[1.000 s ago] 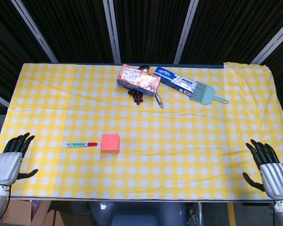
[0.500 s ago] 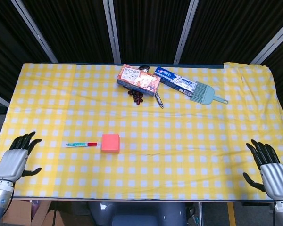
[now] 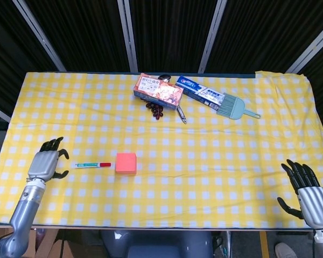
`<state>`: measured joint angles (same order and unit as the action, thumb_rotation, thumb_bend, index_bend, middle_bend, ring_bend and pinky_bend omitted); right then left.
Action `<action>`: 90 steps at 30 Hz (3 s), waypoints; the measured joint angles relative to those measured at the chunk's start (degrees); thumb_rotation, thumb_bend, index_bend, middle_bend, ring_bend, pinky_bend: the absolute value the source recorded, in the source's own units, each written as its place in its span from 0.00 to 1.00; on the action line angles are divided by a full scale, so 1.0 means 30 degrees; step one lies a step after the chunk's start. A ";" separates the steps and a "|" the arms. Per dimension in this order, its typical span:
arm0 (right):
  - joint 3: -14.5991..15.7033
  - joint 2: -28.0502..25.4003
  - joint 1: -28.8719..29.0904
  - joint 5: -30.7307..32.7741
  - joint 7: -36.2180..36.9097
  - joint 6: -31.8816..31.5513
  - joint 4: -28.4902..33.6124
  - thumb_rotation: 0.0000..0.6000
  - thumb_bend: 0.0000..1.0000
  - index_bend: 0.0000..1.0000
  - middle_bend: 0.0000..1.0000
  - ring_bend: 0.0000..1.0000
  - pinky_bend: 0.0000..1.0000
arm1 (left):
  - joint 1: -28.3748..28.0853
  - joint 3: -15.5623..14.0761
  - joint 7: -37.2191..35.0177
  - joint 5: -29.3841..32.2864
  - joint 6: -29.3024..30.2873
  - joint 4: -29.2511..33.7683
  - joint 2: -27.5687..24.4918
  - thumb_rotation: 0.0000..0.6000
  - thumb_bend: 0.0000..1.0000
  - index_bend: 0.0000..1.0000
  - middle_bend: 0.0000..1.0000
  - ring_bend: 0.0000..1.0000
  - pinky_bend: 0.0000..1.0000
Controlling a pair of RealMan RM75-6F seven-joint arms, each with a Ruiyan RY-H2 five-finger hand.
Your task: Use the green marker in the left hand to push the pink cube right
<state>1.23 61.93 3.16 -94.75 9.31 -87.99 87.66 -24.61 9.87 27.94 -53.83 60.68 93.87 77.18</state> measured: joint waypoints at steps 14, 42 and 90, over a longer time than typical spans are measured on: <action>0.0001 -0.0013 0.0046 -0.0105 0.0259 -0.0020 -0.0035 1.00 0.34 0.00 0.00 0.00 0.05 | -0.2364 0.0097 0.2663 0.3300 -0.0619 -0.2326 0.3180 1.00 0.30 0.45 0.00 0.00 0.00; -0.0020 0.0008 0.0028 -0.0162 0.0402 -0.0151 -0.0038 1.00 0.34 0.00 0.00 0.00 0.05 | -0.2996 -0.0653 0.2366 0.3614 -0.0284 -0.2964 0.4118 1.00 0.42 0.57 0.01 0.00 0.00; -0.0070 -0.0037 0.0048 -0.0156 0.0633 -0.0204 0.0032 1.00 0.34 0.00 0.00 0.00 0.05 | -0.5676 0.0037 0.4299 0.4763 0.0206 -0.1453 0.5688 1.00 0.43 0.57 0.02 0.00 0.00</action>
<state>1.02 61.82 3.31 -95.22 11.20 -88.60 87.76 -41.64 9.98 40.84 -39.54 61.30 89.51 94.25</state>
